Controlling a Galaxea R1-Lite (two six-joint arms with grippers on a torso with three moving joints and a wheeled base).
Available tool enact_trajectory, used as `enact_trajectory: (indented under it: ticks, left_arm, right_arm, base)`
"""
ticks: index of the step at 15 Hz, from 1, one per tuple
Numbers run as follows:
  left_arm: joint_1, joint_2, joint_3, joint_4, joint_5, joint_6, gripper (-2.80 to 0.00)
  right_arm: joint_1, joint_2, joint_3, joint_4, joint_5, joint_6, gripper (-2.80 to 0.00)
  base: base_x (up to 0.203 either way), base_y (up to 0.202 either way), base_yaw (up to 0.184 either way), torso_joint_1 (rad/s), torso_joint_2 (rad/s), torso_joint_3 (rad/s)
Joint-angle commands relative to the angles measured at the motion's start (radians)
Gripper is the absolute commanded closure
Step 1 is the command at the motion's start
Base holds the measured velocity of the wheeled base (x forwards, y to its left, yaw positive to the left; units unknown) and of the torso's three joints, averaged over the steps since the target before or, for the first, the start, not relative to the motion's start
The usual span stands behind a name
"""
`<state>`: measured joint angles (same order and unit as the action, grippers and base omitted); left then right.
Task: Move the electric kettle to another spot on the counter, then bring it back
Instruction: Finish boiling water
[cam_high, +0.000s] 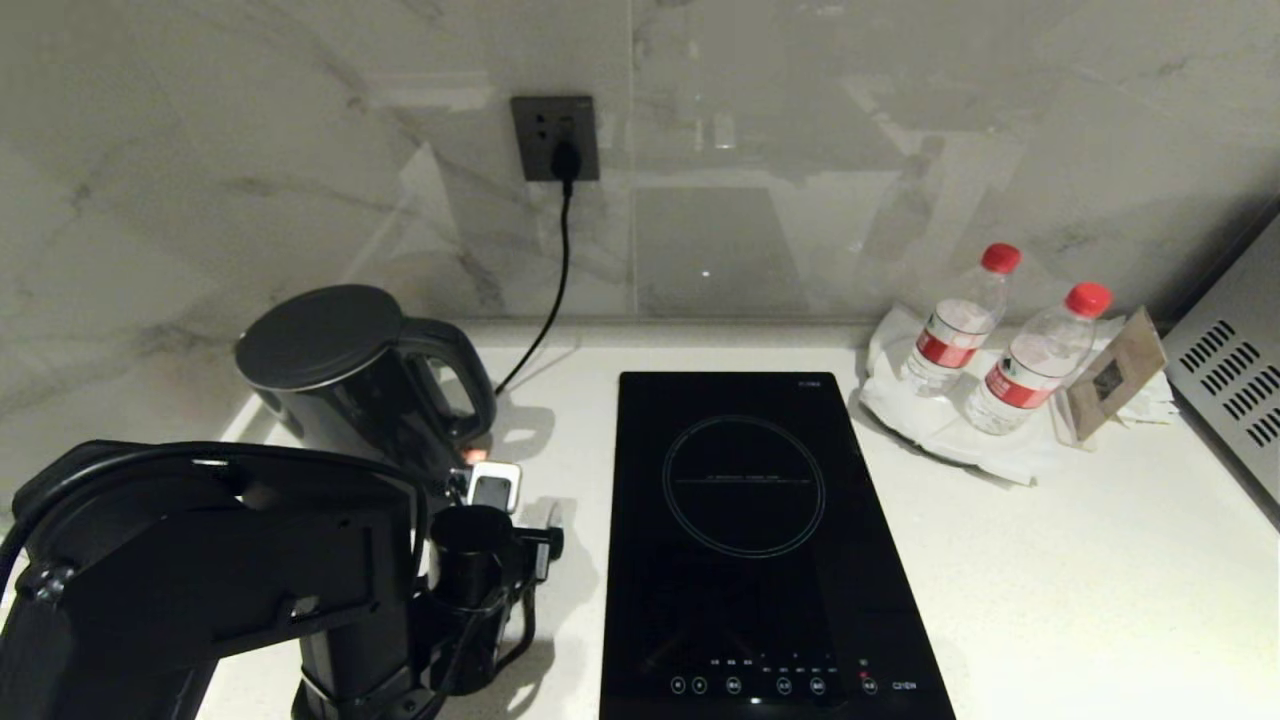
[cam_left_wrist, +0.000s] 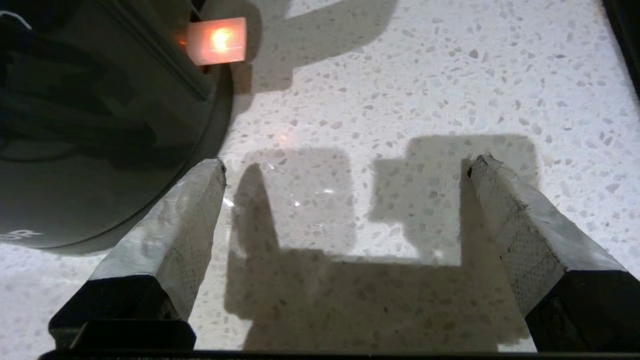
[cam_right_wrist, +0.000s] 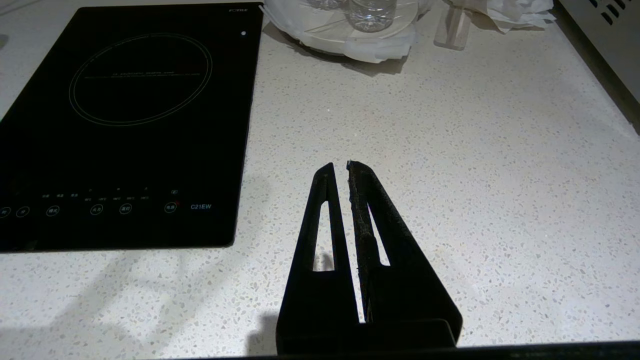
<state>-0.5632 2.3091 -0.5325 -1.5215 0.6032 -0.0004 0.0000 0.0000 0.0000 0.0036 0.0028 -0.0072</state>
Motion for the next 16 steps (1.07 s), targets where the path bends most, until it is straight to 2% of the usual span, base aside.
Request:
enact_trajectory:
  ticks: [1,8,16]
  left_arm:
    - [-0.001,0.028,-0.016,-0.009,0.004,-0.001,-2.80]
    - [0.002,0.069,-0.120,-0.009,0.001,0.006,-2.80]
    - [0.005,0.084,-0.175,-0.009,-0.002,0.032,-2.80]
  right_arm:
    - [0.000,0.000,0.000,0.001,0.000,0.000,0.00]
    - [0.000,0.000,0.000,0.000,0.000,0.000,0.00]
    - [0.000,0.000,0.000,-0.001,0.000,0.000,0.00]
  base:
    - [0.000,0.000,0.000,0.000,0.00,0.000]
    - [0.000,0.000,0.000,0.000,0.00,0.000]
    - [0.000,0.000,0.000,0.000,0.00,0.000]
